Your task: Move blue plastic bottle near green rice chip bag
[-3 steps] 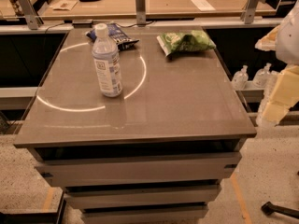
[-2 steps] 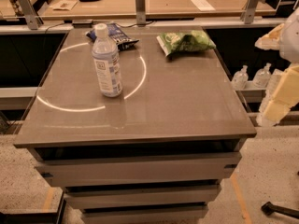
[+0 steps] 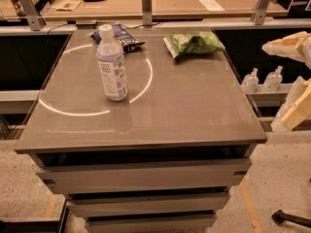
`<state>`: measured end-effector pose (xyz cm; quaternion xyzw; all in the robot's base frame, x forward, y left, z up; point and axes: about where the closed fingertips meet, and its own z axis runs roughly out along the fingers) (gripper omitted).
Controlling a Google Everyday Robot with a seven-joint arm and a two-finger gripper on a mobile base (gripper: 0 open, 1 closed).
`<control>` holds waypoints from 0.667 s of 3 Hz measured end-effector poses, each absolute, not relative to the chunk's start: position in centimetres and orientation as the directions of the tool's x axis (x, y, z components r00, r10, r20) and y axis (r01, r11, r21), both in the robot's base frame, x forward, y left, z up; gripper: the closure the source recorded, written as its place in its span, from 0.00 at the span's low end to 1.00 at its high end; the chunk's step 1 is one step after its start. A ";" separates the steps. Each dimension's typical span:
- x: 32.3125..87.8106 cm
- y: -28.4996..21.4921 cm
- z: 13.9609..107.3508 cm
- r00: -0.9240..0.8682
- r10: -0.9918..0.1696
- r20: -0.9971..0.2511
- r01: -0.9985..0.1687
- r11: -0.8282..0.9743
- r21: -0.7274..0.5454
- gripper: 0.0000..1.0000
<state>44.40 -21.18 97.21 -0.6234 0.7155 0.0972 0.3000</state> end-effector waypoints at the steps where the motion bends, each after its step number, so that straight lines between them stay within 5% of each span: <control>1: 44.5 -20.3 97.1 0.012 -0.744 -0.668 -0.945 0.210 -0.251 0.00; 2: 45.0 -18.4 96.4 0.050 -0.687 -0.725 -0.936 0.220 -0.274 0.00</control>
Offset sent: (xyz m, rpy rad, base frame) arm 0.0145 0.0463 -0.0195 0.3315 -0.1435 0.0478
